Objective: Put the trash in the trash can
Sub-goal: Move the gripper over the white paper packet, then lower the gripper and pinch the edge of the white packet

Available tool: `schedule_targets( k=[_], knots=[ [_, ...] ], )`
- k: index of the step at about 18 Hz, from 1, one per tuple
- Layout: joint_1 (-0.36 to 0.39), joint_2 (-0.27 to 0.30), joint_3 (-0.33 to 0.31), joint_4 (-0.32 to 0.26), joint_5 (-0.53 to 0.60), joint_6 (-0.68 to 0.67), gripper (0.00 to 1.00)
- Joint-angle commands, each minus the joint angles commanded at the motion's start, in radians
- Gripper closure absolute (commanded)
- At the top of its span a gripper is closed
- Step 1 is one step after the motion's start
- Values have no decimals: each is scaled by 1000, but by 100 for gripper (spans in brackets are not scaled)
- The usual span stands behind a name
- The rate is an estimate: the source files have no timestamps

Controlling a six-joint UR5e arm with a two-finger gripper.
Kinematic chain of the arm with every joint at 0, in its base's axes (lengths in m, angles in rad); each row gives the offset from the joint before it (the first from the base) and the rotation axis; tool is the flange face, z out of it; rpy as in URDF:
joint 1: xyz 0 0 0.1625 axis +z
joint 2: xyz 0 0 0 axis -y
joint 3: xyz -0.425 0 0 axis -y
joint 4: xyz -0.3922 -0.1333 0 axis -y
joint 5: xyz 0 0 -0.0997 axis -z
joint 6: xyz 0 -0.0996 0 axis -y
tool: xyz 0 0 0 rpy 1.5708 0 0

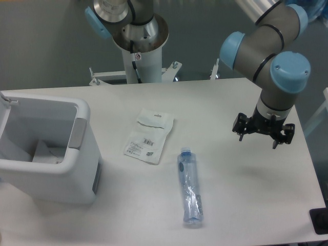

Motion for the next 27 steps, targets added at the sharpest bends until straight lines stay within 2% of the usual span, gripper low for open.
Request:
schedule_targets(
  k=[5, 9, 11, 13, 18, 21, 27],
  knots=[
    [-9, 5, -31, -3, 17, -11, 0],
    [-9, 47, -133, 0, 9, -103, 0],
    [-20, 69, -193, 27, 6, -109, 0],
    [-63, 89, -248, 61, 8, -121, 0],
    [-193, 92, -334, 64, -4, -137, 0],
    [-222, 98, -400, 67, -40, -135, 0],
    [-247, 95, -445, 67, -38, -137, 0]
  ],
)
